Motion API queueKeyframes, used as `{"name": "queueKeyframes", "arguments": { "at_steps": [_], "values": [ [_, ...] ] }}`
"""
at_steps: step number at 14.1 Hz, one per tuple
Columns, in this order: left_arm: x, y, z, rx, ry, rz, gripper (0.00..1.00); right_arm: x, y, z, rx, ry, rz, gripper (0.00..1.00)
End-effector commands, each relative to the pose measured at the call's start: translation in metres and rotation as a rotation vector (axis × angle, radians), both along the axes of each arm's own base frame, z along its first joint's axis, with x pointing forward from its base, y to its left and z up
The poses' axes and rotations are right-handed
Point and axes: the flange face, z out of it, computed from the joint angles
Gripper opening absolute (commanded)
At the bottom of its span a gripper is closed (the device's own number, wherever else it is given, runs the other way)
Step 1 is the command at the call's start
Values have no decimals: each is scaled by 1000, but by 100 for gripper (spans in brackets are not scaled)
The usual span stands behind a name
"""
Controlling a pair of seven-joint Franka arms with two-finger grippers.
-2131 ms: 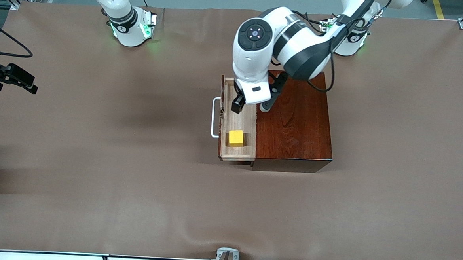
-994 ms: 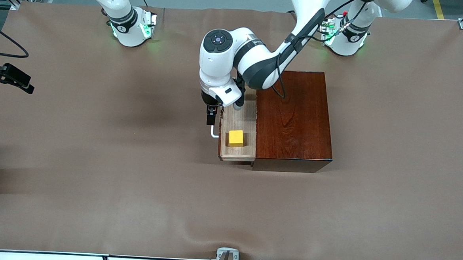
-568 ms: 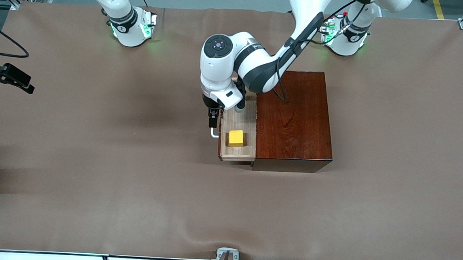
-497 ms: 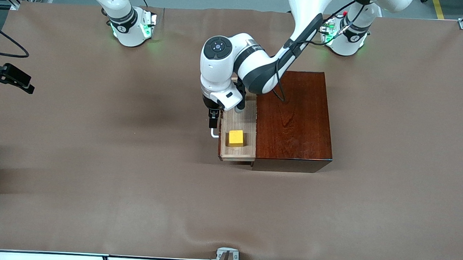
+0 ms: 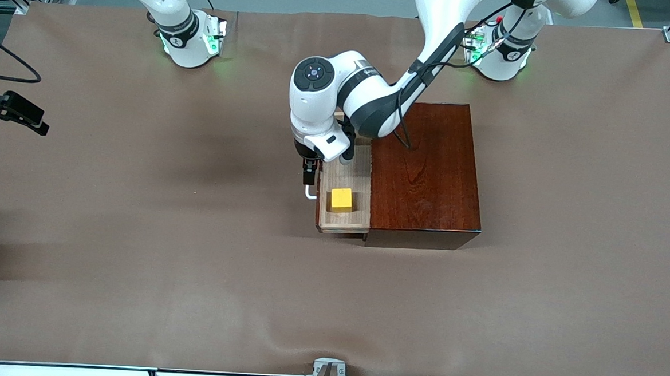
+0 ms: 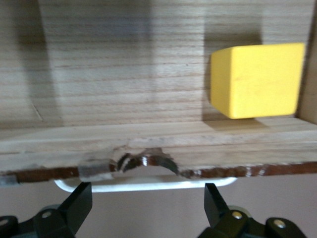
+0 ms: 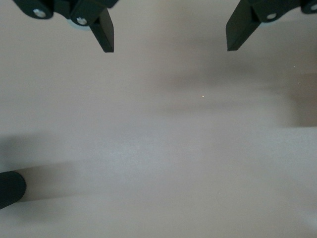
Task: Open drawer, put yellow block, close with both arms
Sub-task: 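Push the drawer shut into the box with the left gripper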
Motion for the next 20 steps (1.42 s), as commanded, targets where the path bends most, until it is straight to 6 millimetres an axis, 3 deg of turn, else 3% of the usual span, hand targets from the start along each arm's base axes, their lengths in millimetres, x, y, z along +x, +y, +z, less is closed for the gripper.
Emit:
{"name": "queueKeyframes", "arguments": {
  "at_steps": [1,7,11,20],
  "values": [
    [2,0,-3,9,33,-21,100,-6,0,8,-1,-12,-1,100],
    [12,16,0,50,56,2,100,-6,-1,8,-1,-12,-2,100],
    [32,44,13,109,58,53,100,-5,0,7,-1,-12,-1,100],
    [46,83,2,293,96,89,100,-5,1,7,-1,-14,1,100]
  ]
}}
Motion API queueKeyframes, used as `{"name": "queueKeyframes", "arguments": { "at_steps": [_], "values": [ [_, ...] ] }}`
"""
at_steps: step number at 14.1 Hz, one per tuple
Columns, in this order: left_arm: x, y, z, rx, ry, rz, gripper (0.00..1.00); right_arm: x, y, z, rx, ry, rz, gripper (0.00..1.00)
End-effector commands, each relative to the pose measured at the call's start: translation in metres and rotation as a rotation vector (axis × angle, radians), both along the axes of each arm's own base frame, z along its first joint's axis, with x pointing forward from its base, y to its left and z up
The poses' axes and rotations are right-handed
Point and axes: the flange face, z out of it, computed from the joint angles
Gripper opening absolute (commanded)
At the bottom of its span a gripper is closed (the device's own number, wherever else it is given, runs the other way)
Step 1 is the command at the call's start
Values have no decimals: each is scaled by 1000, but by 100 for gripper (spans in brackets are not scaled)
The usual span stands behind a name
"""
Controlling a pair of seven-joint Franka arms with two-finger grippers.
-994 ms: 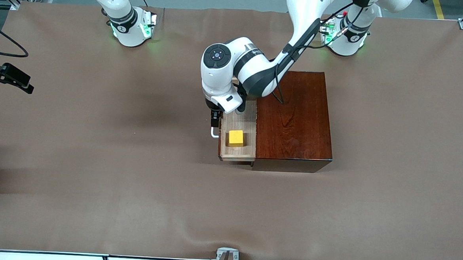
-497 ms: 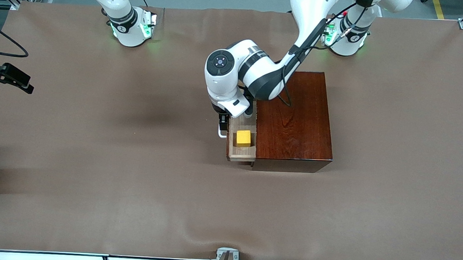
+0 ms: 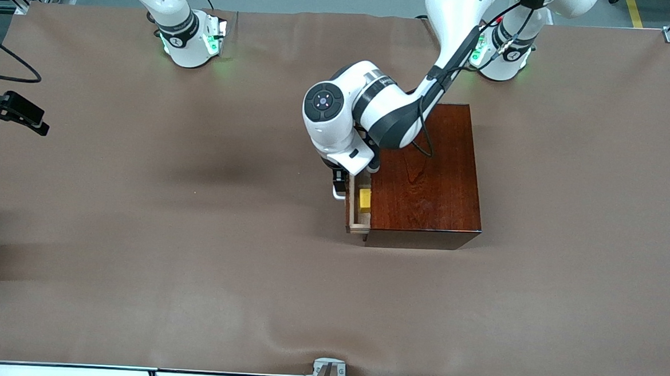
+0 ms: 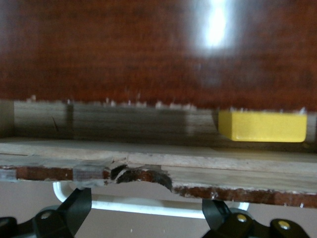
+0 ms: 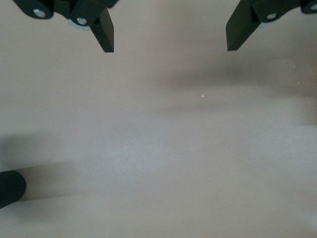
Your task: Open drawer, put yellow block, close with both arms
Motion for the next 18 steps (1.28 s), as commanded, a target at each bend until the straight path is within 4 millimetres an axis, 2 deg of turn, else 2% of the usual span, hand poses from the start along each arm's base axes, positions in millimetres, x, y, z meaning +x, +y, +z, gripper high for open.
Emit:
{"name": "queueKeyframes", "arguments": {
  "at_steps": [1,6,11,15,18],
  "values": [
    [16,30,4,122,-27,-1,100,-5,1,7,-1,-11,1,100],
    [22,47,1,202,-20,23,100,-5,1,7,-1,-14,1,100],
    [20,40,8,189,-38,15,100,-5,1,7,-1,-13,1,100],
    [25,26,62,102,-112,13,100,-5,1,7,-1,-14,1,100],
    [31,34,94,58,-150,18,100,-5,0,7,-1,-14,0,100]
  ]
}}
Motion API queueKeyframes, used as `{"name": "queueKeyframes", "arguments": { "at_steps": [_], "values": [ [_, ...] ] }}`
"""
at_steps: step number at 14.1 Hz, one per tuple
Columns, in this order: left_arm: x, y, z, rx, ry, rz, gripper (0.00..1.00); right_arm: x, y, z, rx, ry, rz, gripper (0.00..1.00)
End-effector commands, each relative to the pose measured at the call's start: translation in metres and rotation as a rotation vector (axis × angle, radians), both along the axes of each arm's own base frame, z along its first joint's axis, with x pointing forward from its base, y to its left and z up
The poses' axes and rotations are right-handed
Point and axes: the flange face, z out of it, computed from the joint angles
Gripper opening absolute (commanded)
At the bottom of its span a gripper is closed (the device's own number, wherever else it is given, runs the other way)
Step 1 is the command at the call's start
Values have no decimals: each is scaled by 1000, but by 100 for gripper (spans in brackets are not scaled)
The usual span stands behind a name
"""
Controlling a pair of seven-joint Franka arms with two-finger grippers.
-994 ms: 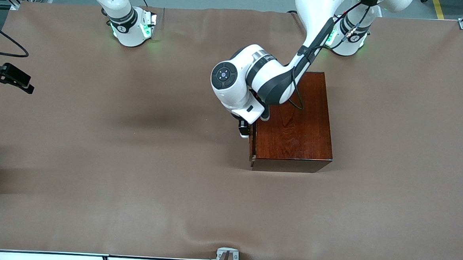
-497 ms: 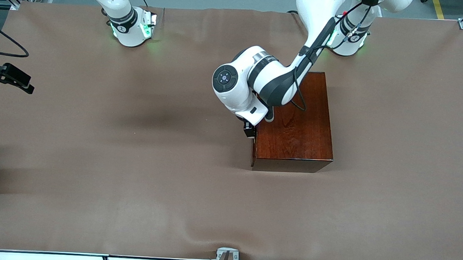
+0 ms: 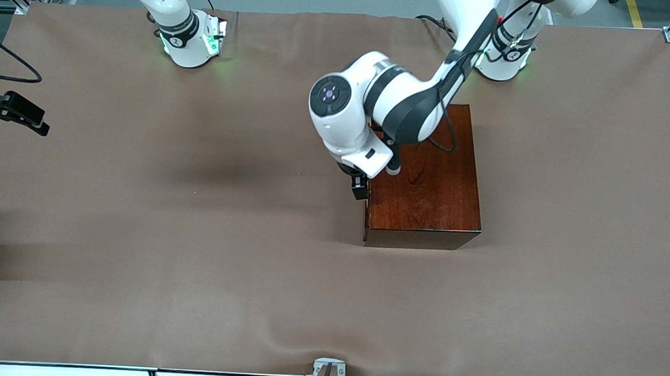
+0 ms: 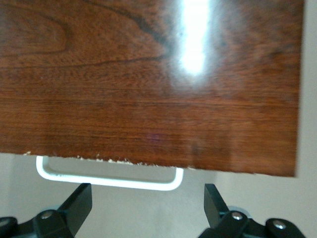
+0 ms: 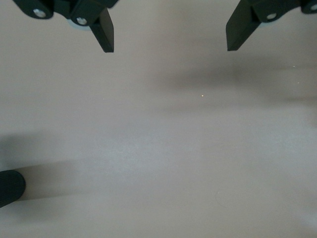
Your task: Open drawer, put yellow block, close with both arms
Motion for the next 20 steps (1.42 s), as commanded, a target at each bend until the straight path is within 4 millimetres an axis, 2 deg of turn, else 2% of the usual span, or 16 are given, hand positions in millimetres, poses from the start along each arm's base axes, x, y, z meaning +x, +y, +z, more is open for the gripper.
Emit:
{"name": "queueKeyframes", "arguments": {
  "at_steps": [1,4,7,9,11,14,20],
  "values": [
    [6,13,38,-13,-52,-9,100,-5,0,7,-1,-12,0,100],
    [24,42,62,-51,-39,-59,100,-5,0,7,-1,-12,0,100],
    [53,86,69,-71,-14,-68,100,-5,0,7,-1,-12,0,100],
    [78,131,73,-106,19,-70,100,-5,0,7,-1,-12,0,100],
    [91,166,75,-105,48,-113,100,-5,0,7,-1,-12,0,100],
    [100,227,81,-143,91,-140,100,-5,1,7,-1,-12,1,100],
    [86,323,98,-211,137,-291,100,-5,1,7,-1,-12,1,100]
  ]
}}
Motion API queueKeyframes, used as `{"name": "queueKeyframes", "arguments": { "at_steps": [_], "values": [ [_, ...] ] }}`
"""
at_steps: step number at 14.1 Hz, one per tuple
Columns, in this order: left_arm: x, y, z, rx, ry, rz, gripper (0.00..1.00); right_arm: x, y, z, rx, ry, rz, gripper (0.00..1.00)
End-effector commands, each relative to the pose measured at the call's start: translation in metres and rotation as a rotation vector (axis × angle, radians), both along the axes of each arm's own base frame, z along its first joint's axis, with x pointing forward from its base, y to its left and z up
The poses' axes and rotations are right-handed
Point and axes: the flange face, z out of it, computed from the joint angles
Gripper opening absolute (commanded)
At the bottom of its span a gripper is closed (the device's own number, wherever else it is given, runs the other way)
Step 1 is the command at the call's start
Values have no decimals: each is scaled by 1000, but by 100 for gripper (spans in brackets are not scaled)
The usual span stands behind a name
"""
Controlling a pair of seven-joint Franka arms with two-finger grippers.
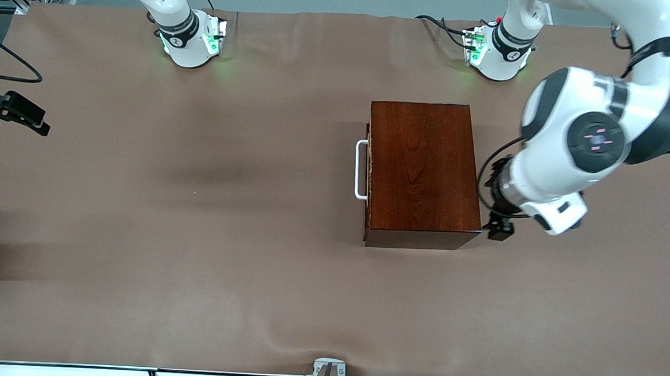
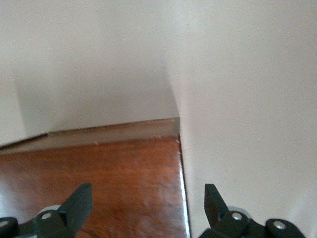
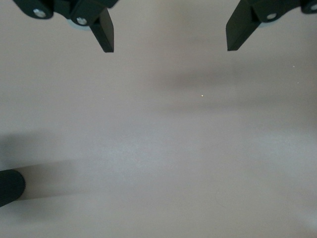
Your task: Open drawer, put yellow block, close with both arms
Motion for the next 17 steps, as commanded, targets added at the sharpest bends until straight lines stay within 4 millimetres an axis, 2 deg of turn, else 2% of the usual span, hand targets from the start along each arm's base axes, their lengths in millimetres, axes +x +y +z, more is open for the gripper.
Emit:
{"name": "queueKeyframes", "arguments": {
  "at_steps": [1,4,9,17],
  "values": [
    [-24,37,8,-47,26,-83,100,-5,0,7,-1,-12,-1,100],
    [-35,76,17,-69,23,-175,100,-5,0,7,-1,-12,-1,100],
    [-65,141,34,-129,5,-437,100,-5,0,7,-1,-12,-1,100],
    [-85,191,52,-181,3,-881,100,-5,0,7,-1,-12,-1,100]
  ]
}}
